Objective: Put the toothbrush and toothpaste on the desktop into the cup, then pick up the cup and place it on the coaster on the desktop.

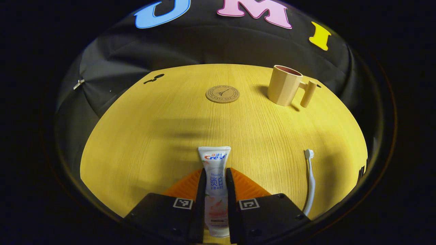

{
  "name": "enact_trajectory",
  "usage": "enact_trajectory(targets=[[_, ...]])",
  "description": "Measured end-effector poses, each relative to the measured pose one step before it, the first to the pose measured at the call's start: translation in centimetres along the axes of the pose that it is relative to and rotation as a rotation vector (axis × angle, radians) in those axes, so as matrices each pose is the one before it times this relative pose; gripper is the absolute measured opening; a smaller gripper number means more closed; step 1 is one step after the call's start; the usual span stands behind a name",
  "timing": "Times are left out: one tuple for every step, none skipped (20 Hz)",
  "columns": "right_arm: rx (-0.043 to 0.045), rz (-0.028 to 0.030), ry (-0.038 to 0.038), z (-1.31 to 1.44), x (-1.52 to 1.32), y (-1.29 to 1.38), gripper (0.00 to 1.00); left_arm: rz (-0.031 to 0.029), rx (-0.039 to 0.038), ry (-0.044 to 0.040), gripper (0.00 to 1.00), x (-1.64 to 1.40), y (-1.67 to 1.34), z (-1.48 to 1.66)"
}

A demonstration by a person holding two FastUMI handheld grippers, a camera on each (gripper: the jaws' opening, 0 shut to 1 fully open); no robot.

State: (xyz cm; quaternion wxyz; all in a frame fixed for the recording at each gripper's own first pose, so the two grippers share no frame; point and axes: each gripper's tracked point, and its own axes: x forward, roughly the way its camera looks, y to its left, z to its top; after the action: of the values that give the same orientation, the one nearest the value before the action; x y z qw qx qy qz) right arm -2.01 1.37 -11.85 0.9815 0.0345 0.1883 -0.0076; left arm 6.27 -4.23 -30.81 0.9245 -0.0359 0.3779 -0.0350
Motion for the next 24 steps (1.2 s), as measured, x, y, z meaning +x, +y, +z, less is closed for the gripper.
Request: enact_trajectory(targets=[[0.01358, 0.01524, 0.04453, -1.075, 0.250, 0.925, 0.97, -0.01493, 0.00209, -0.00185, 0.33, 0.037, 0.077, 0.184], [0.00911, 0.01304, 0.04788, -1.415, 0.466, 0.915, 0.97, -0.01417, 0.00216, -0.00474, 0.26, -0.069, 0.093, 0.131], [0.00764, 0.01469, 0.04616, -1.192, 0.385, 1.023, 0.97, -0.01414, 0.00861, -0.01078, 0.24, 0.004, 0.157, 0.113], [0.00787, 0.01634, 0.04359, -1.256, 0.407, 0.916, 0.97, -0.01260, 0.00468, -0.00332, 0.21, -0.210, 0.158, 0.067], [0.00630, 0.02004, 0.04750, -1.273, 0.398, 1.016, 0.98, -0.00964, -0.00390, -0.00806, 0.19, -0.447, 0.253, 0.197], [0.00346, 0.01826, 0.04385, -1.364, 0.322, 1.000, 0.98, -0.00762, -0.00466, -0.02034, 0.19, -0.633, 0.315, 0.548], [-0.00465, 0.01462, 0.04180, -1.406, 0.676, 0.927, 0.97, -0.00343, 0.00045, -0.02721, 0.19, -0.862, 0.392, 0.708], [-0.01075, 0.00977, 0.04604, -1.242, 0.887, 0.829, 0.98, 0.00498, 0.00354, -0.02857, 0.19, -1.050, 0.633, 0.854], [-0.01316, 0.00732, 0.05147, -1.438, 0.796, 0.739, 0.97, 0.00869, 0.00301, -0.02795, 0.19, -1.117, 0.738, 0.780], [-0.01384, 0.01219, 0.04724, -1.348, 1.120, 0.836, 0.97, 0.00887, -0.00238, -0.02522, 0.18, -1.212, 0.730, 0.830], [-0.00923, 0.00948, 0.03640, -0.851, 1.202, 0.638, 0.98, 0.00789, -0.00694, -0.02263, 0.19, -1.159, 0.670, 0.629], [-0.00362, 0.01054, 0.02658, -0.667, 0.860, 0.584, 0.99, 0.00841, -0.00948, -0.01927, 0.18, -1.147, 0.731, 0.645], [-0.00077, 0.00199, 0.02861, -0.752, 0.938, 0.487, 0.99, 0.01121, -0.00975, -0.01544, 0.18, -1.096, 0.834, 0.365], [-0.00365, -0.00472, 0.03034, -0.887, 0.921, 0.223, 0.98, 0.01300, -0.00980, -0.00937, 0.18, -0.953, 0.817, 0.356], [-0.00511, -0.01667, 0.03865, -0.972, 0.806, -0.031, 0.99, 0.01374, -0.01238, -0.00662, 0.18, -0.874, 0.754, 0.059], [-0.00236, -0.01554, 0.03997, -0.785, 1.002, -0.197, 0.98, 0.01356, -0.01578, -0.00024, 0.19, -0.741, 0.680, 0.004], [0.00706, -0.00645, 0.03667, -0.685, 0.661, -0.069, 0.98, 0.01284, -0.01913, -0.00212, 0.19, -0.681, 0.676, -0.218], [0.01307, -0.00029, 0.02675, -0.573, 0.655, 0.122, 0.99, 0.00840, -0.01901, -0.00045, 0.19, -0.603, 0.576, -0.087], [0.01121, -0.00057, 0.01720, -0.223, 0.576, 0.148, 0.99, 0.00669, -0.01899, 0.00091, 0.19, -0.434, 0.559, -0.315], [0.00530, -0.00674, 0.01197, -0.172, 0.349, 0.031, 0.99, 0.00722, -0.01619, 0.00350, 0.19, -0.413, 0.510, -0.148], [0.00100, -0.00836, 0.01175, -0.101, 0.384, 0.032, 0.99, 0.00843, -0.01371, 0.00159, 0.19, -0.288, 0.472, -0.249], [-0.00294, -0.00557, 0.01581, -0.108, 0.508, 0.100, 0.98, 0.00772, -0.01091, 0.00142, 0.19, -0.245, 0.452, -0.087], [-0.00231, -0.00604, 0.01673, -0.138, 0.415, 0.072, 0.98, 0.00714, -0.00922, 0.00152, 0.19, -0.176, 0.346, -0.259], [-0.00241, -0.00687, 0.01702, -0.189, 0.454, -0.007, 0.97, 0.00514, -0.00500, 0.00283, 0.19, -0.063, 0.284, -0.120]])
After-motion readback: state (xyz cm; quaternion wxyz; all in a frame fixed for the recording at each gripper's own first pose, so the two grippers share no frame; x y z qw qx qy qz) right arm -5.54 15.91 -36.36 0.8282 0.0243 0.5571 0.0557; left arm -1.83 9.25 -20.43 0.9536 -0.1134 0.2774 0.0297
